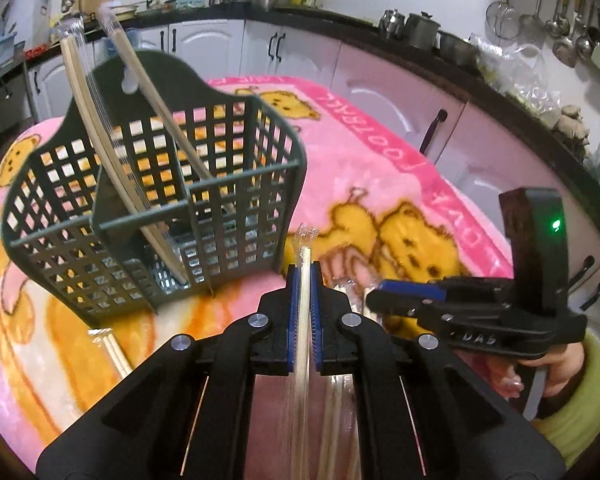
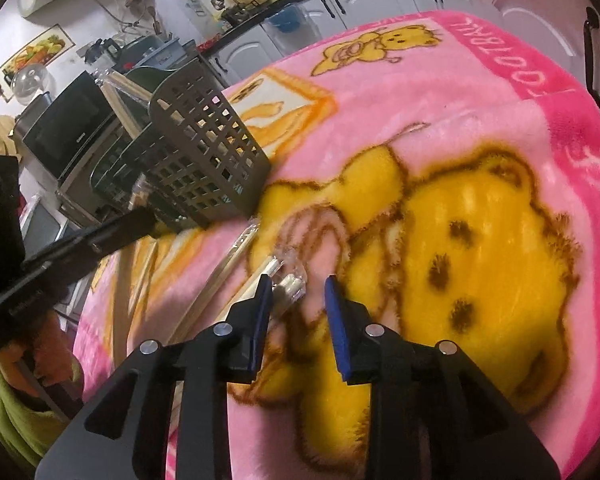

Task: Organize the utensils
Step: 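Lift both held chopstick pairs and carry them above the caddy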

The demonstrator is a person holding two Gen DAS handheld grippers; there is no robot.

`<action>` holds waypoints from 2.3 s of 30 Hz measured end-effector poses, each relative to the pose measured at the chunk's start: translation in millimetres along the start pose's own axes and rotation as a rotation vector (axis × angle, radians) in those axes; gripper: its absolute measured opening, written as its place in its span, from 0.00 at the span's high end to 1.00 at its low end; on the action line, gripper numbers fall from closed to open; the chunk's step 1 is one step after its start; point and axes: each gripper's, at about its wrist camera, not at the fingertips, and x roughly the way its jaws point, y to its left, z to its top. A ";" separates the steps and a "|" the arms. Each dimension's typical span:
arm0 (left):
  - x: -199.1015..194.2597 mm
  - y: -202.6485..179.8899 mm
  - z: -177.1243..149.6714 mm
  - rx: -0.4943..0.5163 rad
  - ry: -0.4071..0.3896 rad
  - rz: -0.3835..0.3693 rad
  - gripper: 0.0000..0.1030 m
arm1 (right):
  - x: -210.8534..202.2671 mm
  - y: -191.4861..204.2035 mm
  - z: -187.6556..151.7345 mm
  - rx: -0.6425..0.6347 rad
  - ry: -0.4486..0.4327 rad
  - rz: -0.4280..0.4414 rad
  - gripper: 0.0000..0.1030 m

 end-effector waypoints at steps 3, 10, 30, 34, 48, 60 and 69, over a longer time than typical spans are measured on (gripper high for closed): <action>-5.9 -3.9 2.9 0.000 -0.017 -0.002 0.97 | -5.6 1.9 -2.1 -0.011 -0.026 0.006 0.98; -16.3 -10.0 13.8 0.001 -0.062 -0.007 0.97 | -37.4 12.0 2.4 -0.047 -0.128 0.006 0.99; -82.1 17.1 45.3 -0.058 -0.250 0.016 0.97 | -98.2 100.7 35.4 -0.310 -0.336 0.000 0.99; -98.3 23.5 52.8 -0.067 -0.292 0.026 0.97 | -103.1 114.0 38.7 -0.345 -0.354 0.004 0.99; -139.5 39.4 78.5 -0.089 -0.408 0.038 0.97 | -124.1 154.9 65.7 -0.433 -0.433 0.012 0.99; -180.4 53.6 110.6 -0.117 -0.539 0.084 0.97 | -153.5 191.8 112.4 -0.472 -0.563 0.036 0.99; -183.2 57.3 134.7 -0.127 -0.579 0.131 0.97 | -160.2 206.1 157.5 -0.467 -0.618 0.010 0.99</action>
